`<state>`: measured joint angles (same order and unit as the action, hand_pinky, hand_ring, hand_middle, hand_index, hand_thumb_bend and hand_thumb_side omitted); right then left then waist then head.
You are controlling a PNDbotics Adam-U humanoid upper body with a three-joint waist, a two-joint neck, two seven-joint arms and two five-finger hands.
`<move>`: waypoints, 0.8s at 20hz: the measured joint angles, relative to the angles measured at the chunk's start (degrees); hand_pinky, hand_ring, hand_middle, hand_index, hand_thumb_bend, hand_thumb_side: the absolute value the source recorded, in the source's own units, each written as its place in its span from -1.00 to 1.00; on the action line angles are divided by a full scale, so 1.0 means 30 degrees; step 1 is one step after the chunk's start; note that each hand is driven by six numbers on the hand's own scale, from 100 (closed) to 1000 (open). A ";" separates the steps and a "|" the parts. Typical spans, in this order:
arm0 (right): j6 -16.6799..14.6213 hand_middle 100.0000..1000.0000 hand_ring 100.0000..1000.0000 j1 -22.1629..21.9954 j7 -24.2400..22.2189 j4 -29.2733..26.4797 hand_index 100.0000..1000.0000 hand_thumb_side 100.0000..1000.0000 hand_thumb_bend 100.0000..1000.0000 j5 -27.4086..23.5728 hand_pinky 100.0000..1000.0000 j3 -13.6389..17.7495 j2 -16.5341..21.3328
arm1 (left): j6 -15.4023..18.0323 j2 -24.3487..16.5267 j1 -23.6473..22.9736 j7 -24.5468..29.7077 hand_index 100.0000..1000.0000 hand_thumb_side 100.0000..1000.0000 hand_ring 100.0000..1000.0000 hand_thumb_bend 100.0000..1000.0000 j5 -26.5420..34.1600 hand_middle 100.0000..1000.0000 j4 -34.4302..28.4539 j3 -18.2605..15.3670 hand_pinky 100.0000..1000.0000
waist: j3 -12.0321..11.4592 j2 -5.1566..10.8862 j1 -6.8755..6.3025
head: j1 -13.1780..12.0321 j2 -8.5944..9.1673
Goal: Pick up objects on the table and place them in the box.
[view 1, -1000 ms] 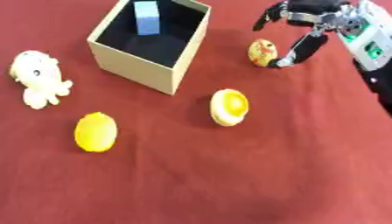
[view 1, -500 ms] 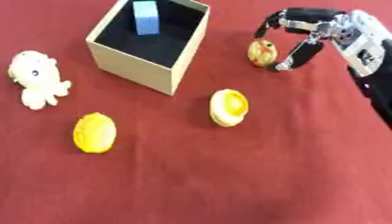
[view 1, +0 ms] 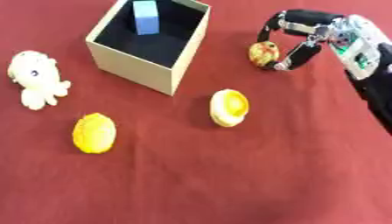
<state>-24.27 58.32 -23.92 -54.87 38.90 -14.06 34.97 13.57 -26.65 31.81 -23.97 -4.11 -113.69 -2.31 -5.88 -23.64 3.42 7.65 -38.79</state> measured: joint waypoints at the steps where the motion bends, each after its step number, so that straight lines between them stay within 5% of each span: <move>1: 0.0028 0.02 0.60 -0.0034 0.0124 0.0015 0.26 -1.00 -0.65 -0.0010 0.58 0.0001 -0.0001 | -0.0004 0.0001 -0.0003 0.0004 0.78 0.37 0.48 -0.52 0.0008 0.57 0.0000 0.0001 0.49 | 0.0004 0.0000 -0.0001 | 0.0000 0.0000; 16: 0.0173 -0.17 0.43 -0.0278 0.3343 -0.1382 0.06 -1.00 -0.84 0.0364 0.47 -0.0020 0.0011 | -0.0036 0.0010 -0.0012 0.0029 0.78 0.37 0.48 -0.54 0.0029 0.56 0.0000 0.0002 0.49 | 0.0085 -0.0022 -0.0006 | -0.0003 0.0004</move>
<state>-23.75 57.49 -13.89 -59.01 39.99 -14.12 35.00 13.46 -26.62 31.78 -23.88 -4.02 -113.69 -2.31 -5.63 -23.70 3.40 7.64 -38.78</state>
